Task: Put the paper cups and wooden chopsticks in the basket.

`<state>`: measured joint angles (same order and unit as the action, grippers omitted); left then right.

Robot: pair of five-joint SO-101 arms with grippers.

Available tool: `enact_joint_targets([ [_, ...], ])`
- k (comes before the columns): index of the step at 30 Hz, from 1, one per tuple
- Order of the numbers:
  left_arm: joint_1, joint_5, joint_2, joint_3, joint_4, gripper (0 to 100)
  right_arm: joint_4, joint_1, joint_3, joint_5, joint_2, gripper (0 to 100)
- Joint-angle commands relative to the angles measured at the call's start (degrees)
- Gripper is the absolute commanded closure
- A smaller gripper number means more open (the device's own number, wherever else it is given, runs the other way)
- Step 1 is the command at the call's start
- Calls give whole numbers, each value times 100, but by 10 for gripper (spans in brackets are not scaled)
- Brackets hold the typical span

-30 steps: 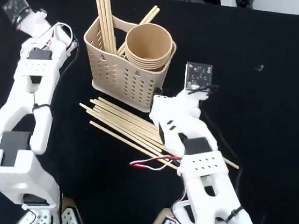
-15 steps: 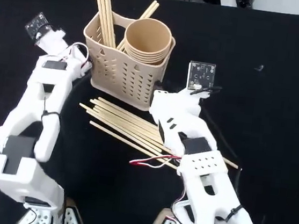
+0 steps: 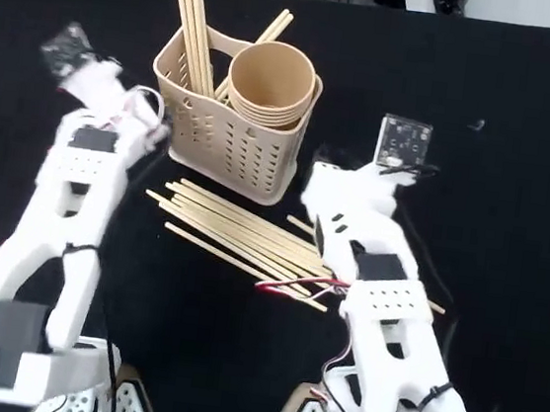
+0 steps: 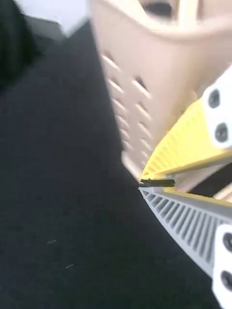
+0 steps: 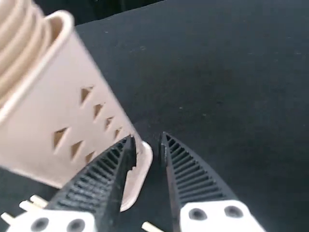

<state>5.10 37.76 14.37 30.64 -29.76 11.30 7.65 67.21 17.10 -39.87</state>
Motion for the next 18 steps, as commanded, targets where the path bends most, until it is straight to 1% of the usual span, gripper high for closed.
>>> enact_joint_targets([
  [1,426,-281,862,-92,-26,966,-18,-264,-13,44,4,903],
  [3,532,-949,1424,-207,-44,952,141,-308,48,44,-4,903],
  [5,541,-1521,1925,-505,-378,889,149,-308,180,44,-4,903],
  [7,488,-1767,2180,-980,-923,809,141,-290,277,44,-4,903],
  [8,426,-1864,2163,-1314,-1169,785,141,-290,312,35,-4,903],
  [11,233,-2462,1732,-2360,-1855,801,149,-290,365,35,4,903],
  [14,-110,-3147,853,-3433,-2444,809,149,-316,400,35,-4,903],
  [18,-374,-3701,-475,-5024,-3323,809,141,-290,541,35,4,903],
])
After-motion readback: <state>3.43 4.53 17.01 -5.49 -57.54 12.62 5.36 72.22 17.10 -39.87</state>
